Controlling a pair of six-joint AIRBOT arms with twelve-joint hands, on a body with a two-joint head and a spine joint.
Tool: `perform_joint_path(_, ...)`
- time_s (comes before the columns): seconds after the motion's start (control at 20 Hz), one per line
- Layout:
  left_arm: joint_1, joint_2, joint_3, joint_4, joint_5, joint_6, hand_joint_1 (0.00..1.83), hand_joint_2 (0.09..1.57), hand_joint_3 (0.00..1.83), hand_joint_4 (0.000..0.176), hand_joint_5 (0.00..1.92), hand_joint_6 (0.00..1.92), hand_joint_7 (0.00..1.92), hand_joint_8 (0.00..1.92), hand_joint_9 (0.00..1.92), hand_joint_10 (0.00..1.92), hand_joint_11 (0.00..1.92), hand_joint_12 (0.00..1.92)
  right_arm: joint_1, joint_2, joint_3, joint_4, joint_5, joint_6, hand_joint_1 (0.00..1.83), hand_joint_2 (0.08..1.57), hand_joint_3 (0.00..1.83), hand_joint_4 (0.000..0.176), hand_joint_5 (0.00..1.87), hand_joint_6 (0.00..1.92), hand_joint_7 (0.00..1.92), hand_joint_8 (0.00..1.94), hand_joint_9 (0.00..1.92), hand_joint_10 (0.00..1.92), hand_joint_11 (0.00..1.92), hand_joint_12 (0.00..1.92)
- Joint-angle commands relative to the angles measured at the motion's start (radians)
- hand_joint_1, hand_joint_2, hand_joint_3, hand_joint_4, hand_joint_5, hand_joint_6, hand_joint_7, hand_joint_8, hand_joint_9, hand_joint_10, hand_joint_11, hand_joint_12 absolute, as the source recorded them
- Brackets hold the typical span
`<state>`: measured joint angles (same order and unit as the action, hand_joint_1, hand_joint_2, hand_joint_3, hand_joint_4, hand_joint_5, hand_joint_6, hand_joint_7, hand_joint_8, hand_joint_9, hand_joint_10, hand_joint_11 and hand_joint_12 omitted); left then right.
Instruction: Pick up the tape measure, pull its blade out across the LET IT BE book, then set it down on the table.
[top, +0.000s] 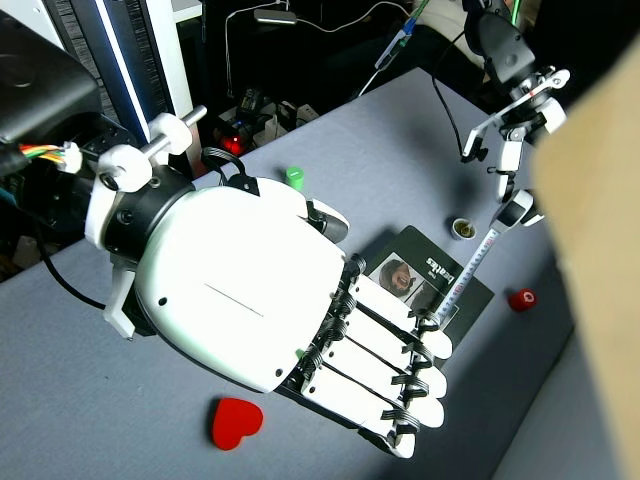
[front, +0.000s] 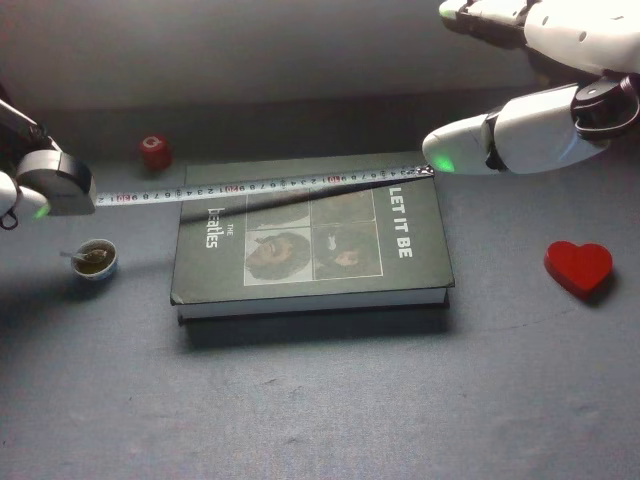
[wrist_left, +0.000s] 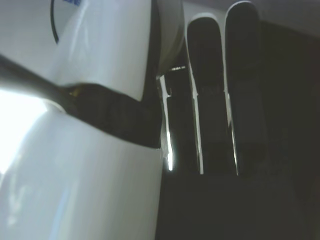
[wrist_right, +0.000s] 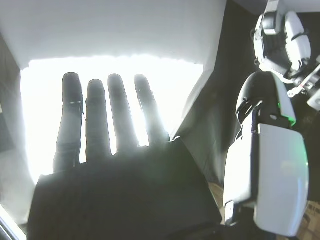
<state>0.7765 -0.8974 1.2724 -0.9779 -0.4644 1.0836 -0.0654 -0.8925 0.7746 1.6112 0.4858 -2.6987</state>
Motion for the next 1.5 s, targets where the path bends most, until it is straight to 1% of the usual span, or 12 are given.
perform_joint_path(0.0, -0.001, 0.000, 0.010, 0.024, -0.104, -0.010, 1.38, 1.08, 0.00, 0.000, 1.10, 0.60, 1.11, 0.83, 0.87, 1.26, 0.79, 1.07, 0.009, 0.008, -0.004, -0.048, 0.005, 0.001, 0.07, 0.96, 0.00, 0.037, 0.06, 0.00, 0.08, 0.00, 0.05, 0.00, 0.00, 0.49)
perform_joint_path(0.1, 0.016, -0.011, 0.013, 0.055, -0.120, -0.049, 1.38, 1.08, 0.00, 0.000, 1.09, 0.60, 1.11, 0.82, 0.87, 1.26, 0.79, 1.07, 0.009, 0.008, -0.006, -0.048, 0.005, 0.001, 0.07, 0.96, 0.00, 0.037, 0.04, 0.00, 0.08, 0.00, 0.05, 0.00, 0.00, 0.47)
perform_joint_path(0.2, 0.026, -0.018, 0.012, 0.060, -0.121, -0.059, 1.38, 1.08, 0.00, 0.000, 1.06, 0.64, 1.11, 0.83, 0.87, 1.26, 0.78, 1.07, 0.009, 0.008, -0.008, -0.048, 0.004, 0.001, 0.07, 0.96, 0.00, 0.037, 0.04, 0.00, 0.08, 0.00, 0.05, 0.00, 0.00, 0.46)
perform_joint_path(0.25, 0.031, -0.021, 0.012, 0.061, -0.121, -0.064, 1.38, 1.09, 0.00, 0.000, 1.06, 0.64, 1.11, 0.84, 0.87, 1.26, 0.79, 1.07, 0.009, 0.008, -0.009, -0.048, 0.004, 0.001, 0.07, 0.96, 0.00, 0.037, 0.05, 0.00, 0.07, 0.00, 0.04, 0.00, 0.00, 0.43)
perform_joint_path(0.45, 0.033, -0.022, 0.012, 0.067, -0.123, -0.065, 1.38, 1.09, 0.00, 0.000, 1.08, 0.62, 1.09, 0.86, 0.86, 1.27, 0.78, 1.07, 0.008, 0.009, -0.009, -0.048, 0.004, -0.001, 0.07, 0.96, 0.00, 0.029, 0.07, 0.00, 0.08, 0.00, 0.05, 0.00, 0.00, 0.46)
perform_joint_path(0.95, 0.028, -0.022, 0.013, 0.061, -0.137, -0.066, 1.38, 1.09, 0.00, 0.000, 1.08, 0.61, 1.07, 0.88, 0.87, 1.28, 0.81, 1.06, 0.007, 0.009, -0.009, -0.048, 0.001, -0.003, 0.09, 0.96, 0.00, 0.028, 0.06, 0.00, 0.08, 0.00, 0.05, 0.00, 0.00, 0.44)
perform_joint_path(1.15, 0.021, -0.021, 0.009, 0.069, -0.138, -0.066, 1.38, 1.09, 0.00, 0.000, 1.07, 0.62, 1.07, 0.90, 0.86, 1.29, 0.81, 1.07, 0.006, 0.009, -0.009, -0.048, -0.001, -0.003, 0.09, 0.96, 0.00, 0.028, 0.07, 0.00, 0.09, 0.00, 0.05, 0.00, 0.00, 0.46)
perform_joint_path(1.3, 0.005, -0.013, 0.001, 0.070, -0.138, -0.063, 1.38, 1.09, 0.00, 0.000, 1.13, 0.55, 1.05, 0.90, 0.86, 1.28, 0.81, 1.07, 0.004, 0.009, -0.011, -0.048, -0.006, -0.003, 0.09, 0.96, 0.00, 0.027, 0.07, 0.00, 0.09, 0.00, 0.06, 0.00, 0.00, 0.49)
perform_joint_path(1.45, -0.038, 0.001, -0.029, 0.053, -0.129, -0.009, 1.38, 1.09, 0.00, 0.000, 1.11, 0.56, 1.07, 0.89, 0.86, 1.28, 0.79, 1.07, 0.004, 0.010, -0.011, -0.048, -0.009, -0.003, 0.09, 0.96, 0.00, 0.027, 0.07, 0.00, 0.09, 0.00, 0.06, 0.00, 0.00, 0.49)
